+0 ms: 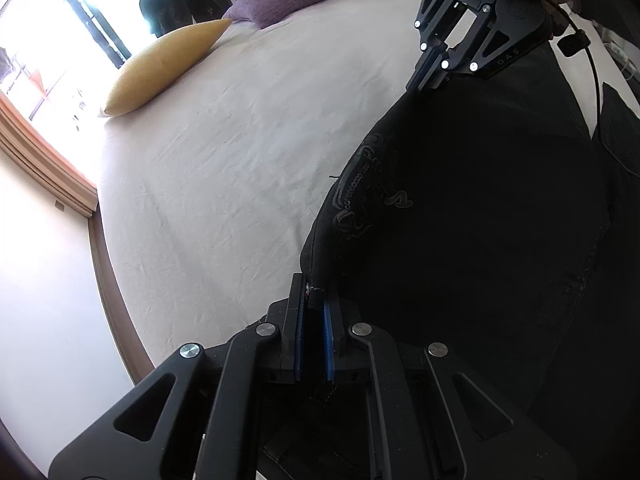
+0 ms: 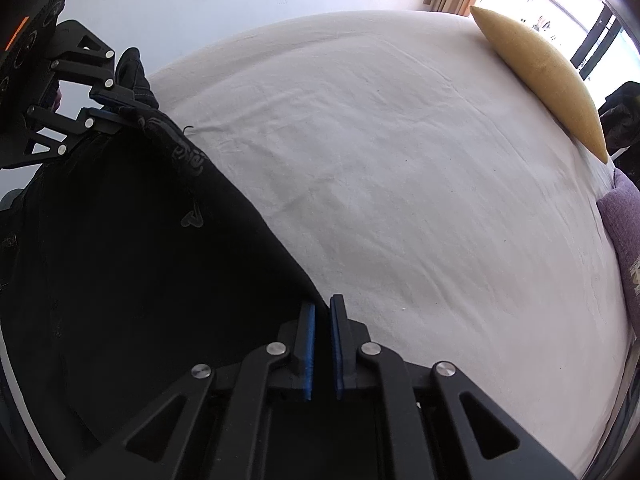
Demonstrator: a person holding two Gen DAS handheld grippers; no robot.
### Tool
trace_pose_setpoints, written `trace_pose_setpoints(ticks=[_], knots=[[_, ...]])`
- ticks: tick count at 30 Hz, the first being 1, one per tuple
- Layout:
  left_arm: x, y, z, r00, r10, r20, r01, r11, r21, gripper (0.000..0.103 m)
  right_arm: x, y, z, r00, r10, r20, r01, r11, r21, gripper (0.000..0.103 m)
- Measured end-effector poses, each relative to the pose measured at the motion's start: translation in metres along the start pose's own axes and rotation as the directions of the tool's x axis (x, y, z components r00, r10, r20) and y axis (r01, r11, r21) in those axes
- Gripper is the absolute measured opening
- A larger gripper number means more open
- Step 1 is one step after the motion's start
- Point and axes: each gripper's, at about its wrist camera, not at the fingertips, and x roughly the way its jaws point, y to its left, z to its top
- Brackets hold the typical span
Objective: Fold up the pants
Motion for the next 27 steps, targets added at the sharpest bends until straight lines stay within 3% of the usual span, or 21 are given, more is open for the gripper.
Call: trace_pose_setpoints(ticks=[9, 16, 27], knots=[[-0.028, -0.006, -0.002, 0.999, -0.008, 0.031, 0.009, 0.999, -0.031, 0.006, -0.028, 0.022, -0.005, 0.994, 0.021, 0.110, -0.027, 0.998, 0.051, 0.003], [-0.063, -0.034, -0.010, 0.998, -0.013, 0.066, 0.015, 0.999, -0.029, 0.006, -0.043, 0.071, -0.015, 0.986, 0.065, 0.155, -0.074, 0.996, 0.052, 0.003], [-0.099, -0.085, -0.062, 0.999, 0.003, 0.042, -0.005, 0.999, 0.041, 0.006, -0.055, 0.143, -0.072, 0.998, -0.001, 0.060, 0.003, 0.999, -0.037, 0.002]])
